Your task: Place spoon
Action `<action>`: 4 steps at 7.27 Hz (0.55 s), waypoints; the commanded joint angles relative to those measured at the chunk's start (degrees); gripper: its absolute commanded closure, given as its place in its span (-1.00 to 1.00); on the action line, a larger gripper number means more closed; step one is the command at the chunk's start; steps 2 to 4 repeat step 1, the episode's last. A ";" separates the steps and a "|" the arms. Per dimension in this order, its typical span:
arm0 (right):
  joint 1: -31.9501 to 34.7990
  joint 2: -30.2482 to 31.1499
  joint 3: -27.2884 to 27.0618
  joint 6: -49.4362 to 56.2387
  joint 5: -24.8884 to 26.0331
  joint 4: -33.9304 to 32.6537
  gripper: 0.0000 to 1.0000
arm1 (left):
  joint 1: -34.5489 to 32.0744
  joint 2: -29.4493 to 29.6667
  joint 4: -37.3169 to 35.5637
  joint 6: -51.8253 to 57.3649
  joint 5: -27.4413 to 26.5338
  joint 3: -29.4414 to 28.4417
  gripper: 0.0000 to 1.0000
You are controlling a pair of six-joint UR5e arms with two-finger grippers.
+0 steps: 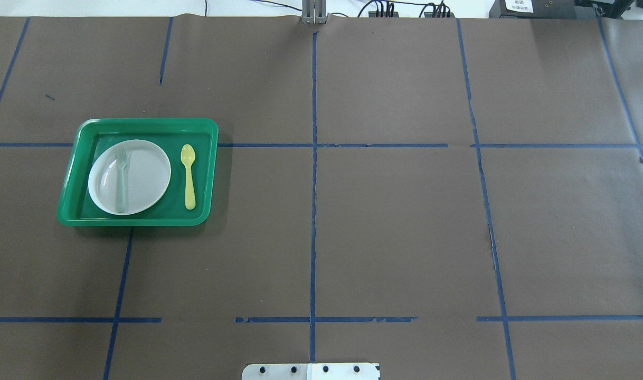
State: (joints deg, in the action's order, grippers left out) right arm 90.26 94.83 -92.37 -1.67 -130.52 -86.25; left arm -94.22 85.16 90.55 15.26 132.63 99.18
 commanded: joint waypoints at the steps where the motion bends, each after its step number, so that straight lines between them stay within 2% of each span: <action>1: 0.00 0.00 0.00 0.00 0.00 0.03 -1.00 | 0.00 0.00 0.07 0.03 0.00 0.05 -1.00; 4: 0.00 0.00 0.00 0.00 0.00 0.03 -1.00 | 0.00 0.00 0.07 0.03 0.00 0.05 -1.00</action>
